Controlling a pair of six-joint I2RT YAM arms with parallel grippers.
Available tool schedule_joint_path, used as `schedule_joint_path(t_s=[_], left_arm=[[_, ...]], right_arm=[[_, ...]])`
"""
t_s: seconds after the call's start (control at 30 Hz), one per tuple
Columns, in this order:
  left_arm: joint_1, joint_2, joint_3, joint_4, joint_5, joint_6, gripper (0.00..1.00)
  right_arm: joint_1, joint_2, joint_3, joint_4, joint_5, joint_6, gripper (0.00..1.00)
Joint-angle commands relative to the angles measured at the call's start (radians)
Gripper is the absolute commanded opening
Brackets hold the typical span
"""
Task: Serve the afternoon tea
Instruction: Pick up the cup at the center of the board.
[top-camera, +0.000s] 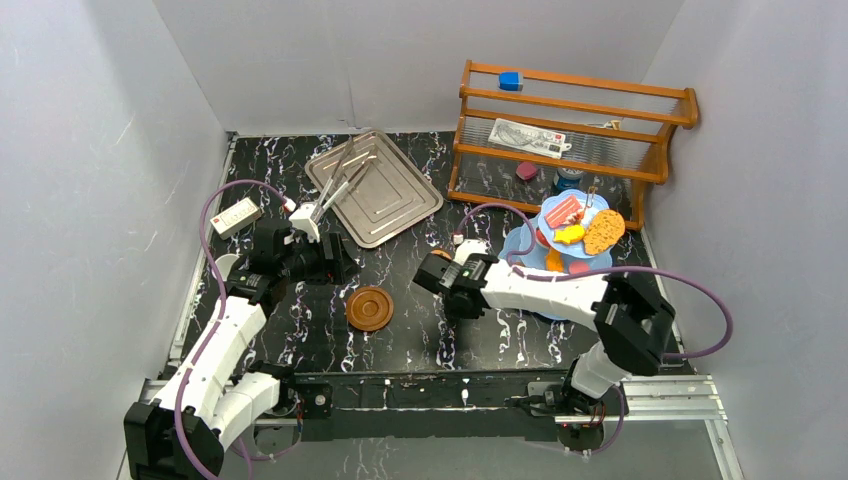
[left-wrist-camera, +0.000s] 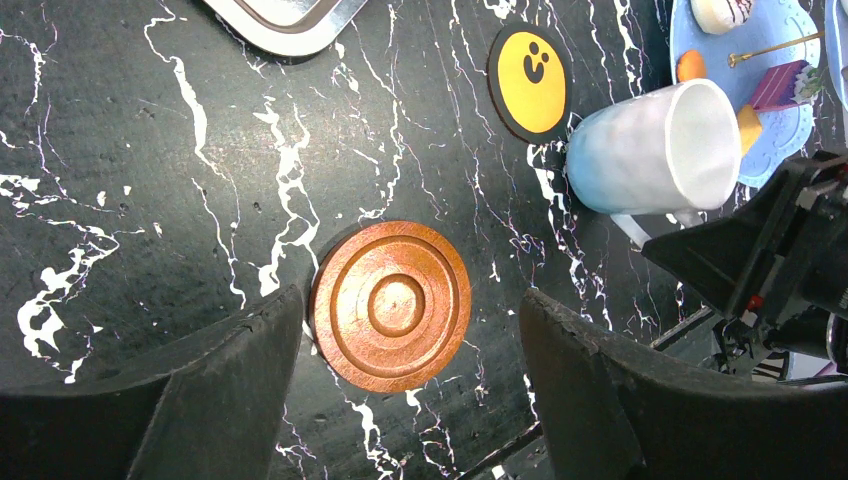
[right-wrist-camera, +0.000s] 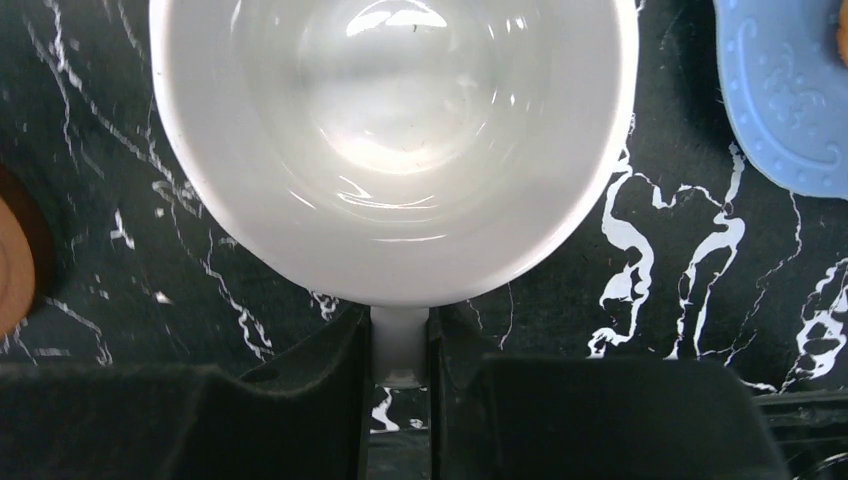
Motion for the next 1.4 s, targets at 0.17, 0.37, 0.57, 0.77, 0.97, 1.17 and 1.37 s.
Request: schedule_joint_path(t_s=[0.17,0.37,0.57,0.77,0.97,1.17,1.37], left_arm=[[0.005,-0.01,0.003,-0.001,0.001,0.007,0.78],[0.005,0.006,-0.012,0.016,-0.051,-0.111,0.93],[0.005,0.005,-0.03,-0.005,-0.079,-0.254,0.94],[0.005,0.038,-0.065,-0.013,-0.068,-0.279,0.83],[0.004,0.152,-0.055,-0.01,-0.061,-0.326,0.69],[-0.014,0.227,-0.081,0.022,-0.011,-0.33,0.61],[-0.033,0.278,-0.084,0.028,-0.027,-0.339,0.6]], right_arm=[[0.013,-0.109,-0.046,0.248,-0.051,-0.313,0.0],[0.013,-0.074,-0.011,0.276,0.009,-0.389,0.0],[0.01,-0.067,-0.016,0.356,0.04,-0.493,0.0],[-0.032,-0.062,-0.028,0.426,0.026,-0.561,0.0],[-0.077,-0.087,-0.031,0.48,-0.01,-0.639,0.0],[-0.087,-0.17,-0.01,0.455,-0.033,-0.696,0.0],[-0.089,-0.29,-0.021,0.435,-0.088,-0.713,0.0]])
